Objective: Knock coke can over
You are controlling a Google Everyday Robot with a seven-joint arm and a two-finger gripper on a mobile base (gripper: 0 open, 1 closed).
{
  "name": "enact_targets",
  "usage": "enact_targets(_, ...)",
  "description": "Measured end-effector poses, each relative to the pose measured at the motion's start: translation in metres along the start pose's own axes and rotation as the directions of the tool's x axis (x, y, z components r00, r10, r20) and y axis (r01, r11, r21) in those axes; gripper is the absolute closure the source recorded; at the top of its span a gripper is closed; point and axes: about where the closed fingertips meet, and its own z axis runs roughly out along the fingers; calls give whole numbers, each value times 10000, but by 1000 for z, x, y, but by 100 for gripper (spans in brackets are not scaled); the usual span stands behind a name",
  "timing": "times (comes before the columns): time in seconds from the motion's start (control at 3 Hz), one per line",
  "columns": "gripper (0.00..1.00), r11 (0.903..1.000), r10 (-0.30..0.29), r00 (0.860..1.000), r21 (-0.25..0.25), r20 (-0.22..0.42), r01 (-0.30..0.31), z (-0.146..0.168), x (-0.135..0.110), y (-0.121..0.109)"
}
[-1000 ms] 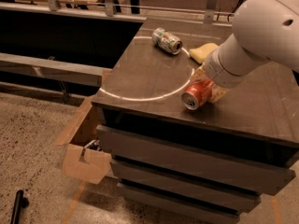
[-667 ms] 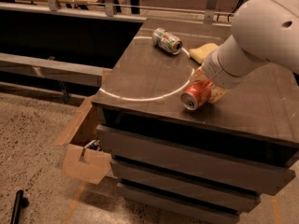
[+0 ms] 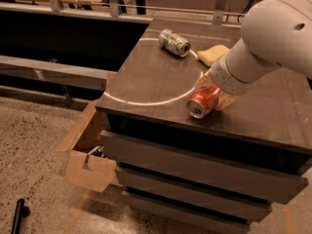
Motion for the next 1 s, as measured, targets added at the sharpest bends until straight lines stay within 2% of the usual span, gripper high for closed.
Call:
enact_targets(0.33, 6, 10000, -46, 10000, -37, 46, 46, 2, -1, 1)
enact_targets(0.67, 0, 10000, -38, 9999, -84, 108, 39, 3, 0, 2)
enact_targets(1.0, 0, 10000, -6, 9999, -100, 123, 8, 3, 0, 3)
